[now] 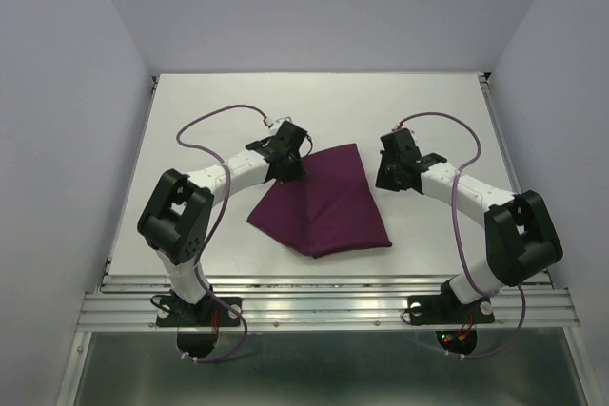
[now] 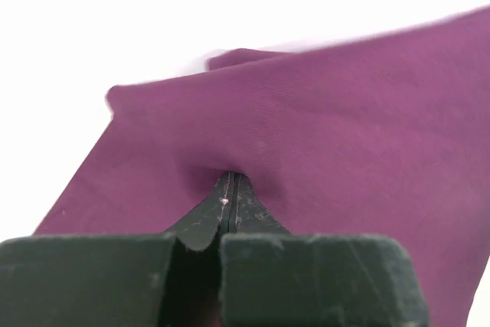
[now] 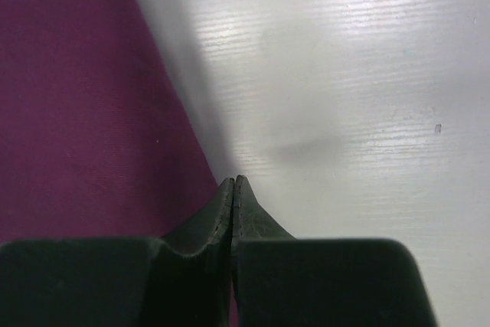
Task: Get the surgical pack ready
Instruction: Pack the surgical kit at the center of the board.
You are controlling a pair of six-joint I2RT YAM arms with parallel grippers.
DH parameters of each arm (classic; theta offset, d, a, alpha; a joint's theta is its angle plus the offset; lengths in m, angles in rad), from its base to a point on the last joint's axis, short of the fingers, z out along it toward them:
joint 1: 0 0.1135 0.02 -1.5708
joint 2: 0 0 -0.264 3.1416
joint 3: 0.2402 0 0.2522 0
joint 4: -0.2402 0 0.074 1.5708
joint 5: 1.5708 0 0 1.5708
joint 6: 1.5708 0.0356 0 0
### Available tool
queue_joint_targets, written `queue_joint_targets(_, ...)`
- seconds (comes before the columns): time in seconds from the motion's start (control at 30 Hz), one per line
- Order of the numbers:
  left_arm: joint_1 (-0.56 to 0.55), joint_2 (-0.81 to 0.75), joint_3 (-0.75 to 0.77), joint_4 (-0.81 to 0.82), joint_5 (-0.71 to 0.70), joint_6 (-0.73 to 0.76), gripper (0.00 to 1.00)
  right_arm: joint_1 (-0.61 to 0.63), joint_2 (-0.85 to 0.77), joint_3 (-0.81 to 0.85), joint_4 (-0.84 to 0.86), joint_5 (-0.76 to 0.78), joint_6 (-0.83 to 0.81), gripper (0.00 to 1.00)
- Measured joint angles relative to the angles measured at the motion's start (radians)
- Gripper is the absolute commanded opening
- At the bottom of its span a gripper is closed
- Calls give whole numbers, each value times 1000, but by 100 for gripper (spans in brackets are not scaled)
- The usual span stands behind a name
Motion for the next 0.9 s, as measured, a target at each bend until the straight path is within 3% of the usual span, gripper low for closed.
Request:
queue_joint_targets(0.27,0,151,48,24,3,18,0,0,-6,-27,-10,-4,1,1)
queue_joint_targets(0.67,63,139,59,16,0,37,0,0,-36,-47,-24,-7,0,1)
queue_joint_targets(0.9,80,182,185,11,15,43,0,0,-56,-64,-30,-23,0,1)
